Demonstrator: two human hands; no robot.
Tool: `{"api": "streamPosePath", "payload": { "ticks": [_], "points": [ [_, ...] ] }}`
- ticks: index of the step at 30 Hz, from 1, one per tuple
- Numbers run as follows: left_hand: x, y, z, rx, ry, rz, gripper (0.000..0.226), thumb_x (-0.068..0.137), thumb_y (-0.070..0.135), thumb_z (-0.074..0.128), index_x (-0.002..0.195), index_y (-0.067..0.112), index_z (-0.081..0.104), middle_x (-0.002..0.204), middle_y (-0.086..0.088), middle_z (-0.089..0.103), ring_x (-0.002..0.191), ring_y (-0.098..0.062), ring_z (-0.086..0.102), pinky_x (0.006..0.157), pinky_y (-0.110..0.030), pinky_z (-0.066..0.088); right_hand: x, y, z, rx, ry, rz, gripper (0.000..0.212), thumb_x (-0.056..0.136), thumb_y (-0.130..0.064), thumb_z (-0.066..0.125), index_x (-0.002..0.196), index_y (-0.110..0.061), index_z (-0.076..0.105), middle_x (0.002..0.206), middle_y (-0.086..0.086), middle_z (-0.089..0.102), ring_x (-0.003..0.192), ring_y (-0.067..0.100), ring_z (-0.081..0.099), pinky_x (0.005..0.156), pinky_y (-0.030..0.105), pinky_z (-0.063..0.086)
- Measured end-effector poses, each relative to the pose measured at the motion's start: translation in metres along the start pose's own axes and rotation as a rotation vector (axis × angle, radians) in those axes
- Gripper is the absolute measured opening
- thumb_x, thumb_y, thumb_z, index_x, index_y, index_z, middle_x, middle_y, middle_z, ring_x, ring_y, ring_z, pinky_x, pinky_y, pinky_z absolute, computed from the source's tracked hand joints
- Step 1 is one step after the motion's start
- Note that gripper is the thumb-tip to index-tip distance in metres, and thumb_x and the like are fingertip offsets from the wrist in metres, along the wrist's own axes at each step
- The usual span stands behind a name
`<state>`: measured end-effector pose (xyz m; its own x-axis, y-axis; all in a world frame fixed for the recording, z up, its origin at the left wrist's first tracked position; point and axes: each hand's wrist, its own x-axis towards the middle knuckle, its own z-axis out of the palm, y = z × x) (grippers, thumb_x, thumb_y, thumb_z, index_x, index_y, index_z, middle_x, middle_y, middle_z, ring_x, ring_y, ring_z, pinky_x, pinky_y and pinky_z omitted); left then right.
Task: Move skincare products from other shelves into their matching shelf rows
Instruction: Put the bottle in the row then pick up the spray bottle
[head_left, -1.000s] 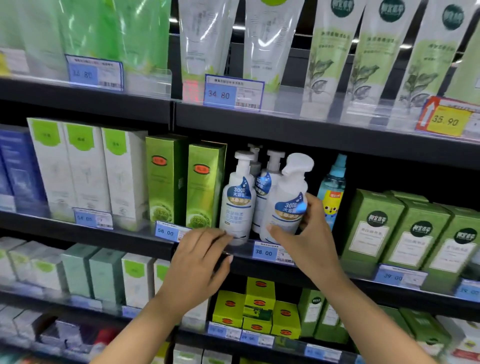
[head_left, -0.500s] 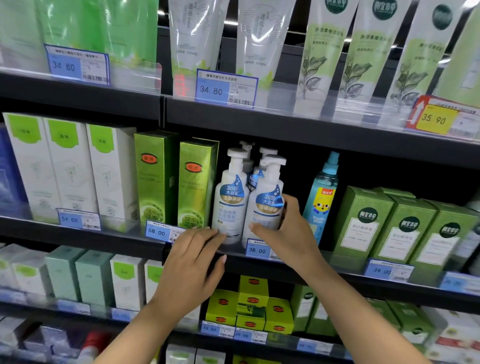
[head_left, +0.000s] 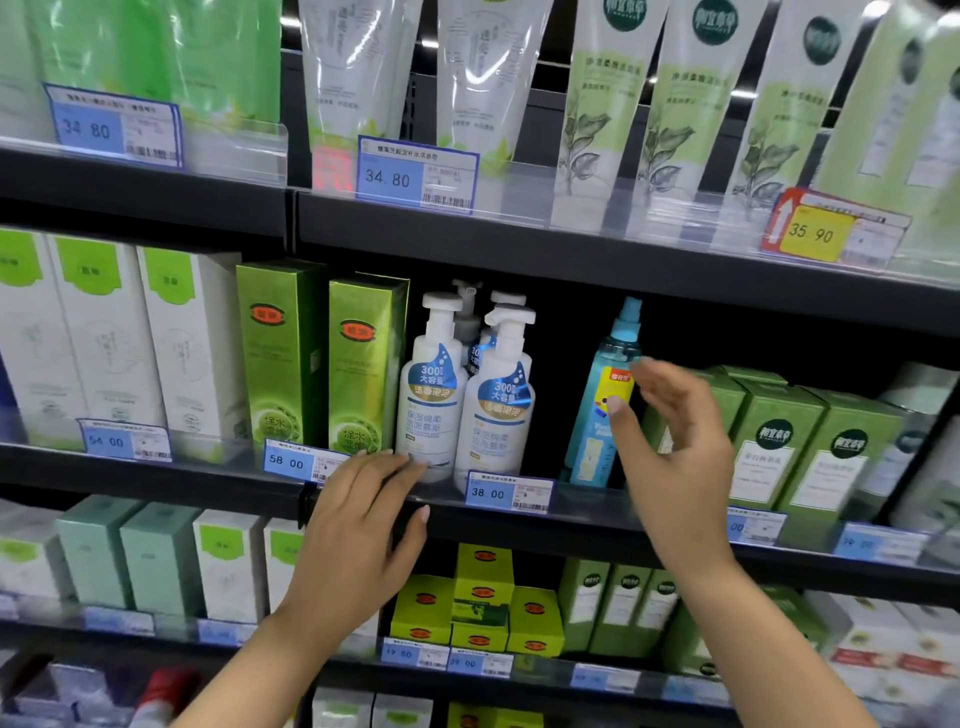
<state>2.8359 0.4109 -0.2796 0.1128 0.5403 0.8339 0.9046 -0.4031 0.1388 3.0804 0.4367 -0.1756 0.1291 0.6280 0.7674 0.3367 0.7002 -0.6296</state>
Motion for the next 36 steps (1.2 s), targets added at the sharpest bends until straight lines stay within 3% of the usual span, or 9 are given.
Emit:
{"api": "streamPosePath", "payload": {
  "ticks": [6,13,17,22,25,29,36],
  "points": [
    [-0.001,-0.001,0.002,-0.006,0.003,-0.003,0.04,0.089,0.028,0.051,0.119,0.005,0.062,0.116,-0.008,0.059,0.113,-0.024,0.051,0.109,-0.042,0.032,0.015,0.005,0.009,-0.153,-0.094,0.094,0.069,0.088,-0.024,0.065,0.146,-0.023,0.028,0.148,-0.011,0.034,0.136,0.004,0.031,0.112,0.03,0.03],
    [-0.001,-0.004,0.003,-0.027,0.015,0.022,0.039,0.09,0.028,0.051,0.12,0.005,0.061,0.116,-0.007,0.058,0.112,-0.024,0.052,0.106,-0.045,0.036,0.015,-0.004,0.025,-0.384,-0.125,0.064,0.078,0.089,-0.018,0.064,0.15,-0.017,0.015,0.157,-0.003,0.018,0.143,0.007,0.013,0.111,0.016,0.013],
    [-0.002,-0.008,0.004,-0.041,0.013,0.039,0.04,0.09,0.029,0.051,0.121,0.006,0.061,0.118,-0.007,0.058,0.112,-0.025,0.053,0.106,-0.045,0.036,0.011,-0.002,0.02,-0.443,-0.115,0.01,0.075,0.089,-0.022,0.063,0.149,-0.018,0.019,0.155,-0.004,0.022,0.142,0.009,0.017,0.112,0.02,0.016],
    [-0.002,-0.01,0.005,-0.044,0.023,0.054,0.04,0.09,0.029,0.051,0.12,0.005,0.062,0.117,-0.008,0.06,0.112,-0.025,0.053,0.106,-0.044,0.036,0.003,0.001,-0.002,-0.454,-0.014,-0.092,0.061,0.087,-0.013,0.065,0.14,-0.016,0.037,0.139,0.0,0.044,0.13,0.016,0.039,0.107,0.043,0.037],
    [-0.002,-0.012,0.006,-0.047,0.027,0.064,0.04,0.089,0.029,0.05,0.119,0.005,0.062,0.117,-0.009,0.06,0.113,-0.025,0.052,0.107,-0.044,0.035,0.01,0.006,-0.017,-0.7,0.069,-0.219,0.052,0.086,-0.019,0.062,0.134,-0.011,0.045,0.134,0.008,0.05,0.124,0.024,0.041,0.105,0.041,0.032],
    [-0.002,-0.013,0.007,-0.051,0.03,0.069,0.04,0.089,0.029,0.05,0.118,0.005,0.062,0.117,-0.009,0.059,0.113,-0.026,0.052,0.106,-0.044,0.035,0.023,0.021,-0.027,-0.929,-0.053,-0.16,0.053,0.083,-0.024,0.067,0.132,-0.011,0.05,0.134,0.013,0.051,0.125,0.031,0.044,0.112,0.05,0.022],
    [-0.002,-0.012,0.006,-0.043,-0.004,0.054,0.042,0.089,0.031,0.048,0.119,0.006,0.062,0.118,-0.007,0.059,0.113,-0.026,0.054,0.107,-0.044,0.035,0.027,0.024,-0.036,-0.918,-0.107,-0.126,0.048,0.074,-0.014,0.07,0.119,-0.01,0.055,0.121,0.01,0.058,0.118,0.029,0.049,0.115,0.042,0.014]
  ]
}}
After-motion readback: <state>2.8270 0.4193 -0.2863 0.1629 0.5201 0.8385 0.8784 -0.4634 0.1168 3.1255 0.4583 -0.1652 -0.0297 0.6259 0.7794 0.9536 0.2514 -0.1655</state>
